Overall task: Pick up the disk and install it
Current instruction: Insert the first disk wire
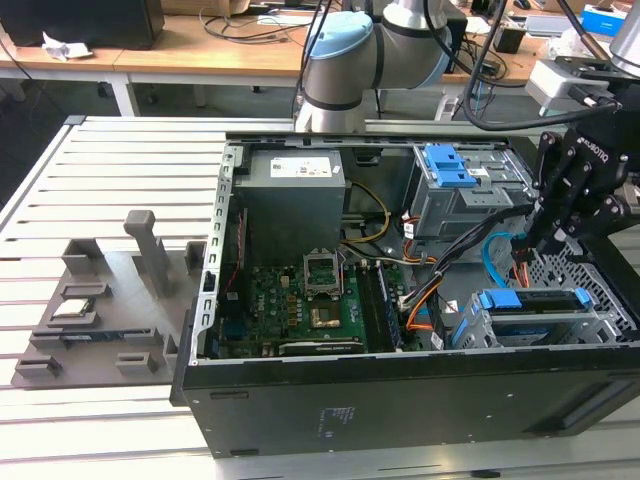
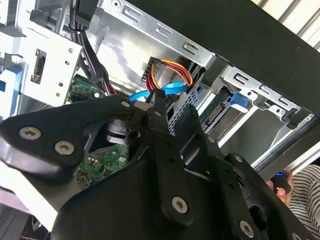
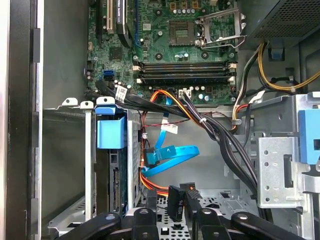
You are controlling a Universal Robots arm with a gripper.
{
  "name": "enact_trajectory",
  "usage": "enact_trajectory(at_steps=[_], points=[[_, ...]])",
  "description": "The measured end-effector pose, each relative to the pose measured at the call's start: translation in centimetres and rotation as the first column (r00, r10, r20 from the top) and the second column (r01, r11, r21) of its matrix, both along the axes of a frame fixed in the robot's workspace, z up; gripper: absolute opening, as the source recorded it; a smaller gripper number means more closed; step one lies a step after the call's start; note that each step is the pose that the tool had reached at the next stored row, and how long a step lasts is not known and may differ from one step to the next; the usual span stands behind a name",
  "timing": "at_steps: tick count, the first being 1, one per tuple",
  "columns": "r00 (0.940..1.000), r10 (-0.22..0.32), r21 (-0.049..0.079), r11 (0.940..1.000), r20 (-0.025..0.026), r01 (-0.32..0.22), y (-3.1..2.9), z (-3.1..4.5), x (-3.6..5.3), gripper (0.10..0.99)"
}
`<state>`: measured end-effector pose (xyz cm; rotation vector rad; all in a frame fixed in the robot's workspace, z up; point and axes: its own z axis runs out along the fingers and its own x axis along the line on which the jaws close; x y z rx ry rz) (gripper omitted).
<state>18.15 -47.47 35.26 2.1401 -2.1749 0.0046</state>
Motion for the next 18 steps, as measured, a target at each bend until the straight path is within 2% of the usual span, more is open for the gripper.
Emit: enact_trajectory(at_steps=[2, 3, 11, 15, 18], points=[[1.0000, 0.000, 0.000, 1.0000, 0.0000, 0.000, 0.00, -0.01, 0.00, 0.216], [1.0000, 0.000, 0.000, 1.0000, 0.0000, 0.000, 0.00, -0.02, 0.00, 0.180], [1.0000, 0.000, -0.001, 1.0000, 0.0000, 0.000, -0.02, -0.05, 0.00, 0.180], [1.0000, 0.000, -0.001, 1.0000, 0.0000, 0.000, -0.93, -0.04, 0.00, 0.180], [1.0000, 0.000, -0.001, 1.0000, 0.0000, 0.000, -1.86, -0.04, 0.00, 0.180]])
